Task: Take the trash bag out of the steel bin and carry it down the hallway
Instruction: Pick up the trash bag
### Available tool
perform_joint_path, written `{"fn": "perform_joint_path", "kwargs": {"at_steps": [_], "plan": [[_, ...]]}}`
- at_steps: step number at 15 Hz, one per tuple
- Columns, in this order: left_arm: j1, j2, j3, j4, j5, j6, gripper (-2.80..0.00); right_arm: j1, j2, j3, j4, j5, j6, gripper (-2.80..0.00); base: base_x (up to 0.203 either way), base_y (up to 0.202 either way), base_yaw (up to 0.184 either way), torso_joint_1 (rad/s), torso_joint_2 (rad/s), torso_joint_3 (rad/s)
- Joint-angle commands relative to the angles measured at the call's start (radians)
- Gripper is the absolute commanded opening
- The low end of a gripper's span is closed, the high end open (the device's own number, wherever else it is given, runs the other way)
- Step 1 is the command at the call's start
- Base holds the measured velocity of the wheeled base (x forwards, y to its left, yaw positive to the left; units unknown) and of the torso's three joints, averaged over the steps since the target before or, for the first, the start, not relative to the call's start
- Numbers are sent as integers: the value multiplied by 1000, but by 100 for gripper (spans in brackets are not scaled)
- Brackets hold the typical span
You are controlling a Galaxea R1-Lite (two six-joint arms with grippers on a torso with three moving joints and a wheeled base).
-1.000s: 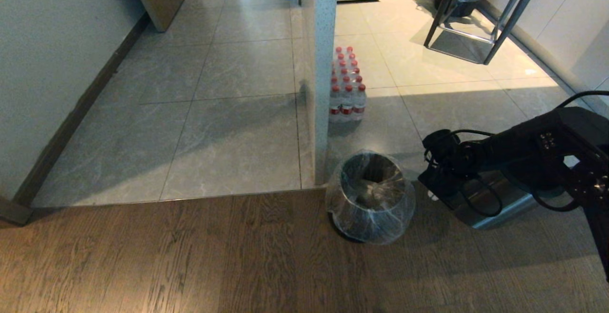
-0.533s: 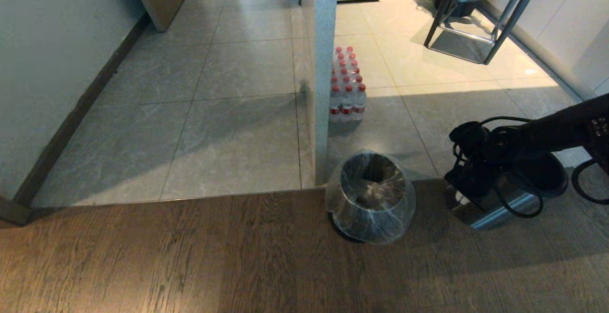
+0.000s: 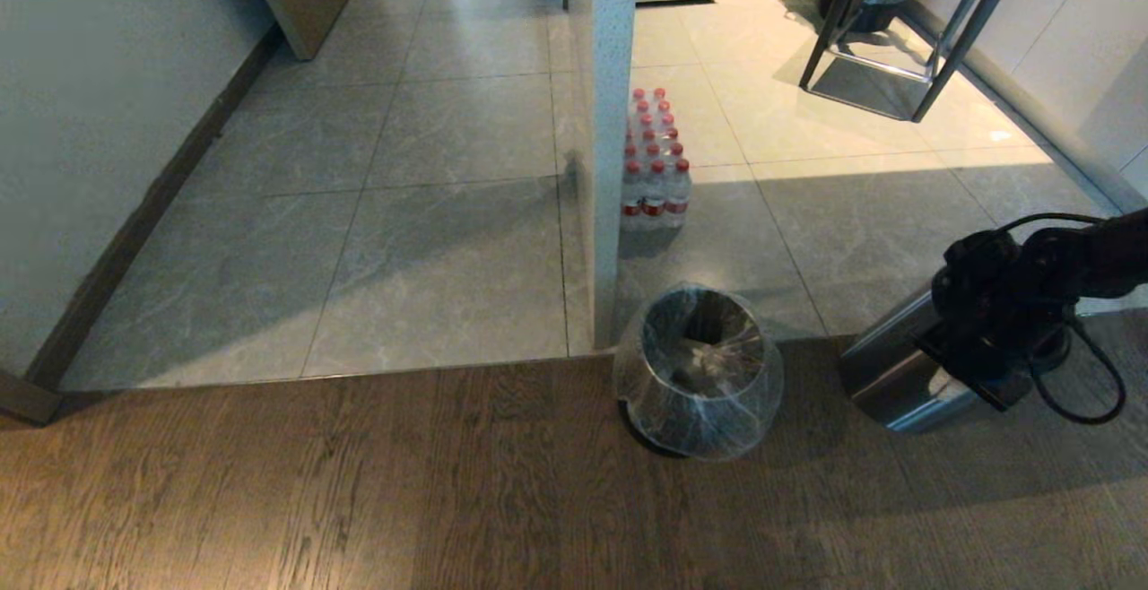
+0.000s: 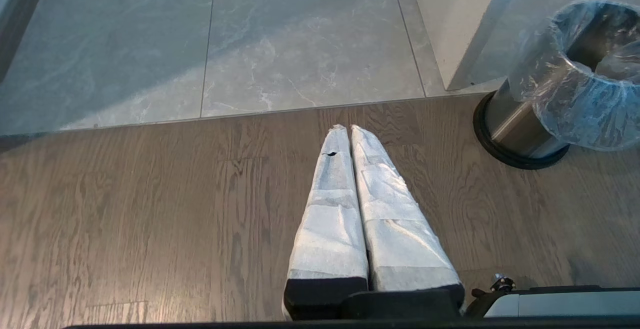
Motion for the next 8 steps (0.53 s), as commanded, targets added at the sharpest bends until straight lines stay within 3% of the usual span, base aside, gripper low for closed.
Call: {"fn": "perform_joint_path", "kwargs": {"at_steps": [1, 5, 8], "plan": [[0, 0, 0, 0, 0, 0, -280, -7, 34, 4, 78, 16, -71, -280, 0, 0, 0, 0, 0, 0], [0, 0, 0, 0, 0, 0, -280, 53, 52, 25, 68, 2, -322, -280, 0, 0, 0, 0, 0, 0], [0, 0, 0, 0, 0, 0, -280, 79, 67, 63, -141, -6, -403, -280, 0, 0, 0, 0, 0, 0]]}}
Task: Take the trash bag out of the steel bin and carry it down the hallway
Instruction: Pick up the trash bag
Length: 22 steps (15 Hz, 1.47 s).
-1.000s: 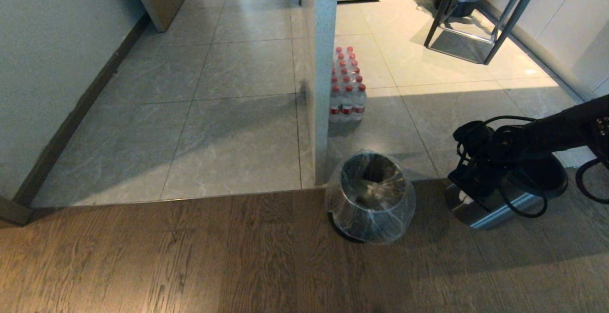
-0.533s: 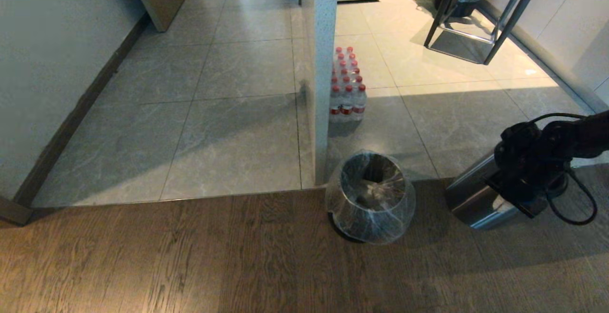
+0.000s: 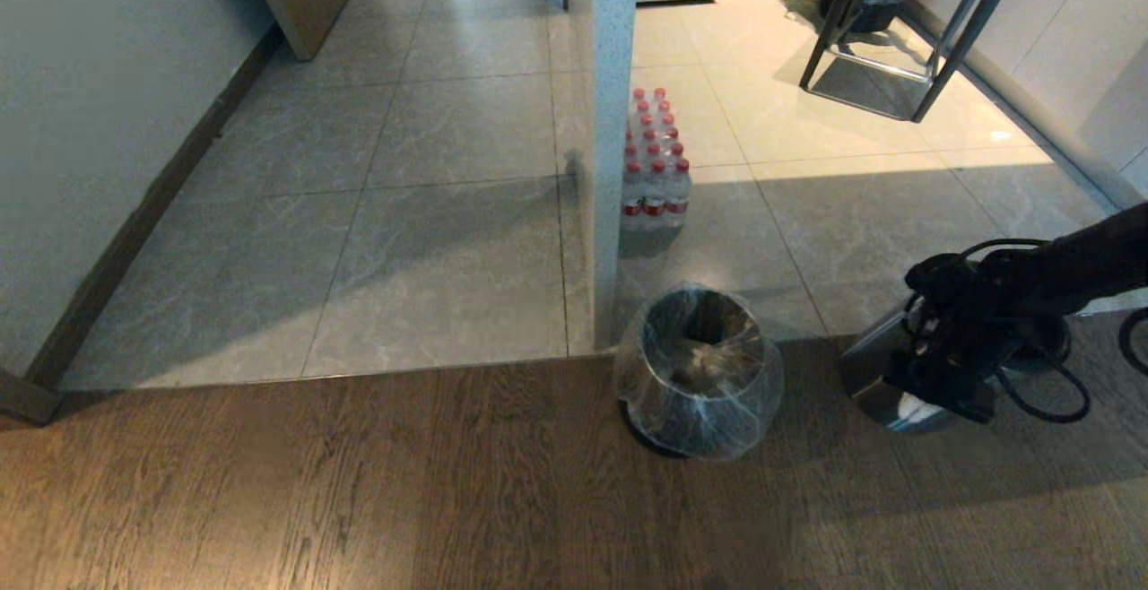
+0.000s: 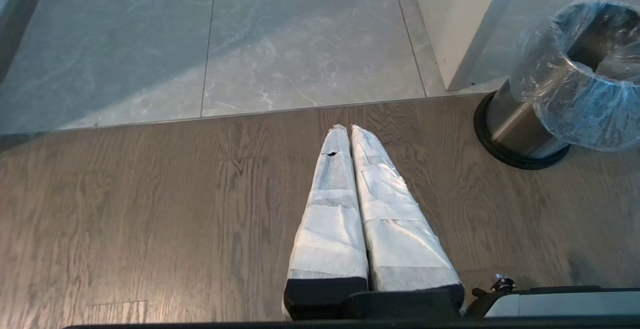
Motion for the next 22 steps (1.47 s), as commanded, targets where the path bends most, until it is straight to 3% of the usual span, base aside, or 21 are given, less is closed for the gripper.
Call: {"fn": "perform_joint_path", "kwargs": {"at_steps": [1, 6, 8, 12, 15, 20, 22], "plan": [[0, 0, 0, 0, 0, 0, -280, 5, 30, 36, -161, -9, -8, -280, 0, 0, 0, 0, 0, 0], [0, 0, 0, 0, 0, 0, -280, -11, 76, 142, -225, -52, -61, -280, 0, 0, 0, 0, 0, 0], [0, 0, 0, 0, 0, 0, -280, -55, 75, 147, -226, -32, -60, -280, 0, 0, 0, 0, 0, 0], [0, 0, 0, 0, 0, 0, -280, -57, 66, 179, -230, 117, -38, -280, 0, 0, 0, 0, 0, 0], [0, 0, 0, 0, 0, 0, -280, -56, 47, 203, -367, 285, 52, -280, 0, 0, 0, 0, 0, 0], [0, 0, 0, 0, 0, 0, -280, -64, 7, 251, -408, 474, 67, -280, 0, 0, 0, 0, 0, 0], [0, 0, 0, 0, 0, 0, -280, -63, 1, 258, -410, 479, 55, -280, 0, 0, 0, 0, 0, 0]]}}
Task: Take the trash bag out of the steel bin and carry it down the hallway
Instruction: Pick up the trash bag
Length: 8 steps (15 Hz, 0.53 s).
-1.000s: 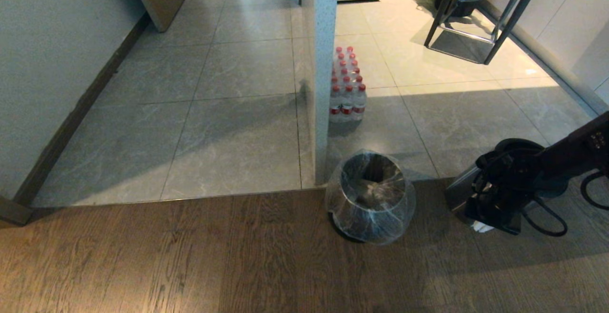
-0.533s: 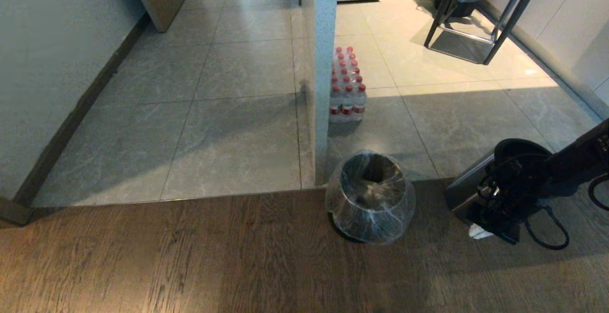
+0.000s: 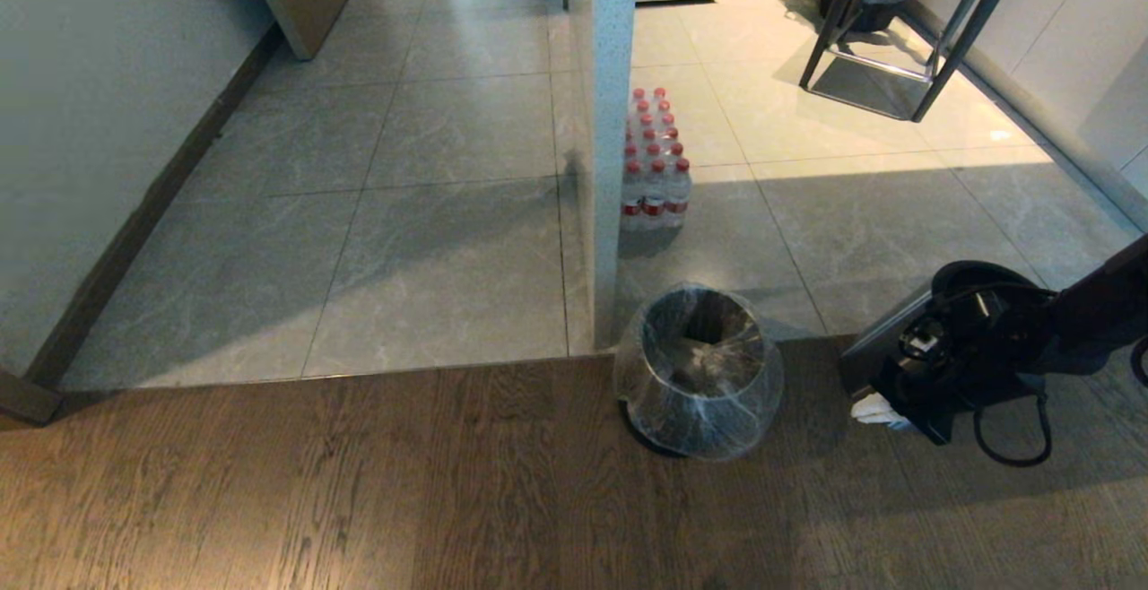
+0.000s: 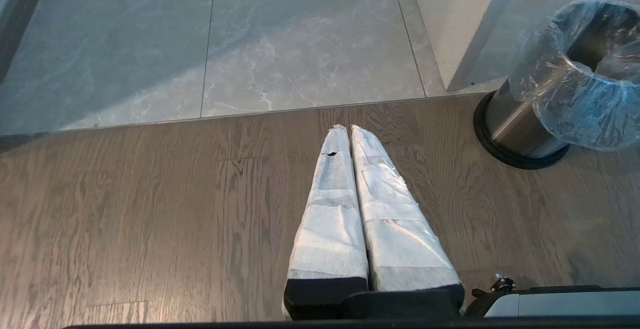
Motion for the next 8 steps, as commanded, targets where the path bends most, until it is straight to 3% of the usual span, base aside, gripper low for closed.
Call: {"fn": "perform_joint_path", "kwargs": {"at_steps": [1, 4, 5, 8], "plan": [[0, 0, 0, 0, 0, 0, -280, 0, -21, 9, 8, 13, 2, -280, 0, 0, 0, 0, 0, 0], [0, 0, 0, 0, 0, 0, -280, 7, -83, 47, 15, 40, -34, -280, 0, 0, 0, 0, 0, 0], [0, 0, 0, 0, 0, 0, -280, 8, -120, 77, 17, 39, -88, -280, 0, 0, 0, 0, 0, 0], [0, 0, 0, 0, 0, 0, -280, 46, -235, 179, 48, -7, -363, -280, 0, 0, 0, 0, 0, 0]]}}
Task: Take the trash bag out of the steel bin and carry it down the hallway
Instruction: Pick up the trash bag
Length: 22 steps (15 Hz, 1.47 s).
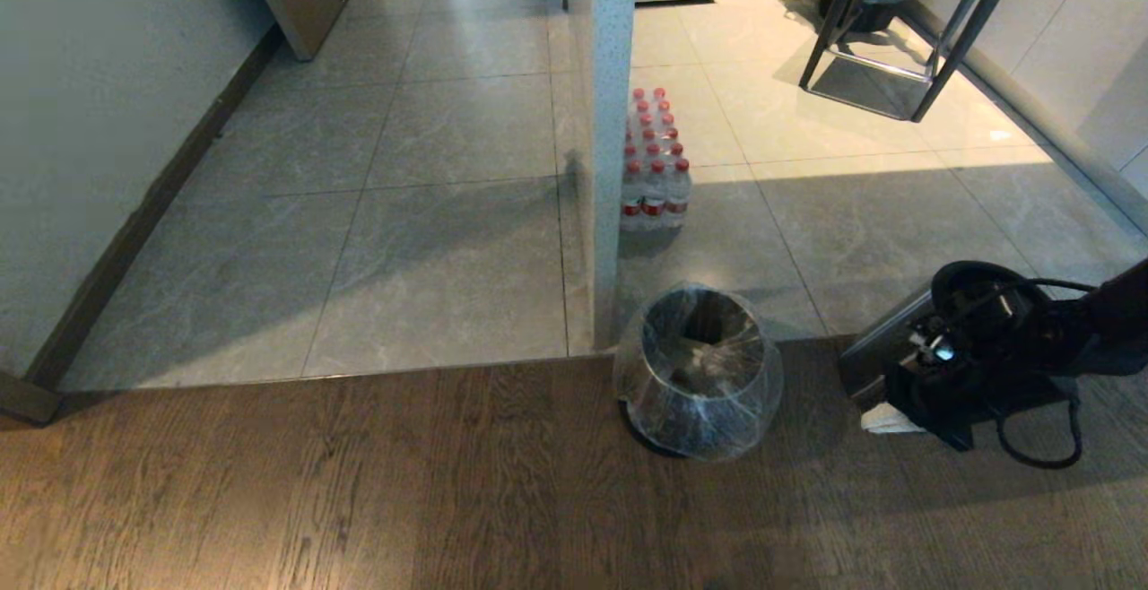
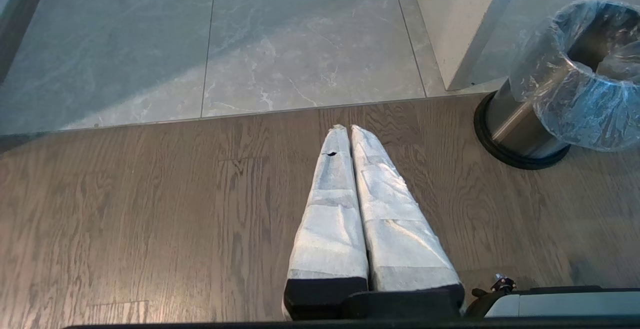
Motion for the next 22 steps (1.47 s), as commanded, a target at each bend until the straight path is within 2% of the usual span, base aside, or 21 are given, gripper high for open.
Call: {"fn": "perform_joint_path", "kwargs": {"at_steps": [1, 5, 7, 8, 14, 18, 22], "plan": [[0, 0, 0, 0, 0, 0, -280, 54, -95, 51, 1, -39, -124, -280, 0, 0, 0, 0, 0, 0], [0, 0, 0, 0, 0, 0, -280, 156, -50, -62, 12, -91, -130, -280, 0, 0, 0, 0, 0, 0], [0, 0, 0, 0, 0, 0, -280, 210, 26, -161, 13, -186, -128, -280, 0, 0, 0, 0, 0, 0], [0, 0, 0, 0, 0, 0, -280, 227, 60, -211, 4, -204, -134, -280, 0, 0, 0, 0, 0, 0], [0, 0, 0, 0, 0, 0, -280, 367, 214, -461, 1, -222, -133, -280, 0, 0, 0, 0, 0, 0], [0, 0, 0, 0, 0, 0, -280, 396, 220, -464, 22, -216, -148, -280, 0, 0, 0, 0, 0, 0], [0, 0, 0, 0, 0, 0, -280, 410, 224, -456, 24, -227, -205, -280, 0, 0, 0, 0, 0, 0]]}}
